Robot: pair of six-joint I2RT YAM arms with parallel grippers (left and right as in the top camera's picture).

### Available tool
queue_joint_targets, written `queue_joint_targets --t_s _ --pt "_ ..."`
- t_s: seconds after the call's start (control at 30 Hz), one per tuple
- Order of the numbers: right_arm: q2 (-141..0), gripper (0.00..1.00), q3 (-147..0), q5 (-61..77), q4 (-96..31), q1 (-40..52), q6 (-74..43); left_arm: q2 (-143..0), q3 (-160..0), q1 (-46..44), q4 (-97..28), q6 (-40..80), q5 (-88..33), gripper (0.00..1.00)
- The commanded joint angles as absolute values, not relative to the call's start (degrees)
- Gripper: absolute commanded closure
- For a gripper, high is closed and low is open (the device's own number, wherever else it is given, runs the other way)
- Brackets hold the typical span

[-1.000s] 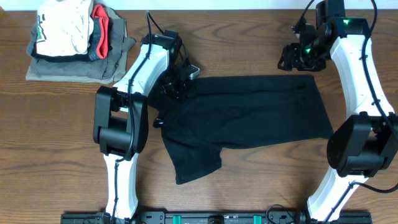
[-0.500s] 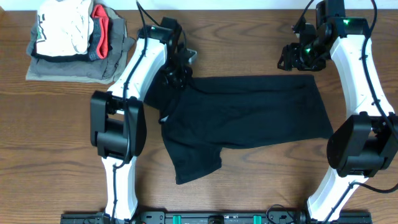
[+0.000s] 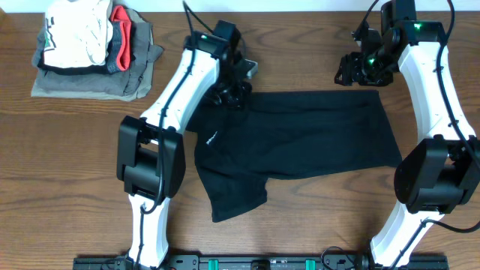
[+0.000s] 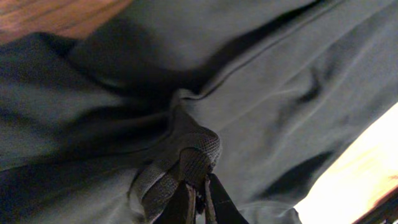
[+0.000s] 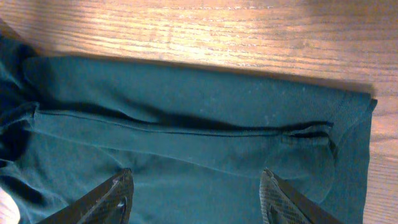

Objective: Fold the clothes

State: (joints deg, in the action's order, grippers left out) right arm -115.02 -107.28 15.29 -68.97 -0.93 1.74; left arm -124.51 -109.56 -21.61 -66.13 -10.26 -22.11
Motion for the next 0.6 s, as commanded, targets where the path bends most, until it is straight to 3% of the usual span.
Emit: queue_joint_targets --t_s 0.0,0.07,0.2,0.27,0.57 --pt "-114.1 0.37 -108.1 15.9 -69.4 -0.4 2.5 -123.4 -110.5 -22.9 -66.4 -9.8 -19.9 0.94" --pt "-114.1 0.37 -108.1 15.8 -69.9 -0.4 3.0 -123.4 -110.4 -23.2 -66.8 -9.8 -16.4 0.94" --pt "-114.1 0.37 -108.1 16.6 -71.4 -0.3 6.2 -123.4 -110.3 -22.7 -67.4 -9.2 -9.0 0.44" --pt "-114.1 0.40 -108.1 16.6 -72.1 -0.3 6.1 -123.4 -110.3 -21.8 -67.2 -8.4 -7.9 0.33" --pt "-108.8 0.51 -108.3 16.4 -71.4 -0.4 2.3 -117.3 -110.4 -19.6 -68.1 -8.0 -8.1 0.29"
